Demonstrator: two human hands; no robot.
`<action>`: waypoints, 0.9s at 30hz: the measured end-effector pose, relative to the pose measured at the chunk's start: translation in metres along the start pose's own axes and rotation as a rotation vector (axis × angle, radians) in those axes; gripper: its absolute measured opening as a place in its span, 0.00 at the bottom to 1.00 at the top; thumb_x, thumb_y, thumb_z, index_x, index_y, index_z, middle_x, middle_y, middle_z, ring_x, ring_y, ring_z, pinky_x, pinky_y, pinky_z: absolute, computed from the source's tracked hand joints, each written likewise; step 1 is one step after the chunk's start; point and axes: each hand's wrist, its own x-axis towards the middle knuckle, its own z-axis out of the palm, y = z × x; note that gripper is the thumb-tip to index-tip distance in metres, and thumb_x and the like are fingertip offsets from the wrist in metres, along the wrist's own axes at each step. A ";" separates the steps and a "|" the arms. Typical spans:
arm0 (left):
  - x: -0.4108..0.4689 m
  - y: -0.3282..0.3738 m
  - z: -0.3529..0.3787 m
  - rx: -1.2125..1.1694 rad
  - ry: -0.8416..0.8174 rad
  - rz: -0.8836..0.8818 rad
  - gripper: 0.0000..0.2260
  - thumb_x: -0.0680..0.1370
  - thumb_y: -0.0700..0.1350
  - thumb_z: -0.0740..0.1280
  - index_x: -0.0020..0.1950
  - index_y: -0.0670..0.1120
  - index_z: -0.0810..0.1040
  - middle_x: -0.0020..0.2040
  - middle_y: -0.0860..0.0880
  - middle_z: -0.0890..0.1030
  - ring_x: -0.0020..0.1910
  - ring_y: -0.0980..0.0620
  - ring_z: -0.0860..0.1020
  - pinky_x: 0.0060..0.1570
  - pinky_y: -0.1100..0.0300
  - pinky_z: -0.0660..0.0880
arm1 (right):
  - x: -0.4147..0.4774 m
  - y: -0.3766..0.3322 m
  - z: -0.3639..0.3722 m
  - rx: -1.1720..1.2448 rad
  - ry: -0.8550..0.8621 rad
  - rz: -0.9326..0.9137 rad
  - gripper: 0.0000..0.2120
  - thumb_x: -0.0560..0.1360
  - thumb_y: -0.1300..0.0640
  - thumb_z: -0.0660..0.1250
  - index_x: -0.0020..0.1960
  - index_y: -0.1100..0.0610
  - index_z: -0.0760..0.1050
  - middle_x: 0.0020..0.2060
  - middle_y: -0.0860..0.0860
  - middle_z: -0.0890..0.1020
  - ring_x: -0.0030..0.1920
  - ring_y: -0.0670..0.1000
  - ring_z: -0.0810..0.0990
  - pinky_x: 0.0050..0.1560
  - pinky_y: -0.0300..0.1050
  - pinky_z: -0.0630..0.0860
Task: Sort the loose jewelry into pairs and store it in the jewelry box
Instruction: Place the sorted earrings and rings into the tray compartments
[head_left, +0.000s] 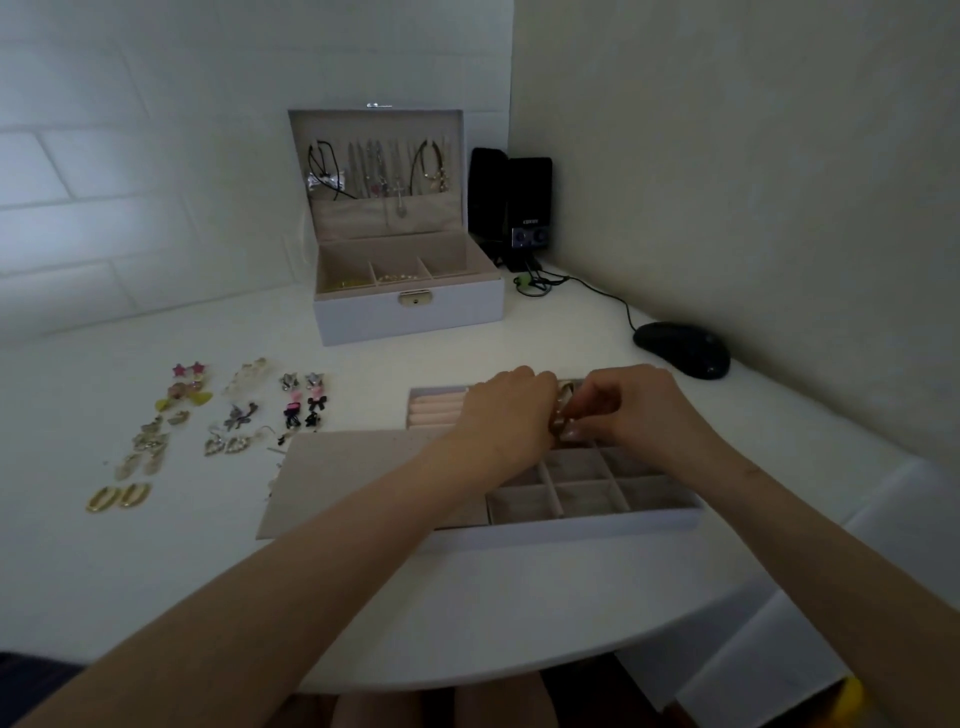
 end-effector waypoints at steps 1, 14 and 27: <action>0.000 -0.001 -0.001 -0.018 -0.012 -0.007 0.12 0.76 0.47 0.65 0.56 0.44 0.72 0.56 0.45 0.74 0.55 0.46 0.73 0.49 0.55 0.68 | 0.000 0.000 0.001 -0.020 -0.001 -0.007 0.09 0.62 0.63 0.78 0.38 0.54 0.81 0.34 0.45 0.81 0.37 0.40 0.78 0.38 0.25 0.71; -0.019 -0.055 -0.018 -0.182 0.136 -0.080 0.03 0.77 0.47 0.65 0.46 0.49 0.75 0.44 0.53 0.75 0.46 0.52 0.74 0.48 0.56 0.73 | -0.002 0.001 0.007 -0.196 0.000 -0.057 0.15 0.65 0.64 0.75 0.32 0.49 0.72 0.34 0.45 0.77 0.36 0.42 0.74 0.35 0.33 0.66; -0.045 -0.193 -0.072 0.025 0.196 -0.483 0.06 0.73 0.49 0.71 0.44 0.49 0.75 0.43 0.50 0.79 0.43 0.50 0.75 0.44 0.57 0.70 | 0.040 -0.088 0.043 -0.044 -0.143 -0.297 0.06 0.73 0.53 0.70 0.42 0.55 0.77 0.37 0.45 0.78 0.36 0.40 0.73 0.39 0.31 0.68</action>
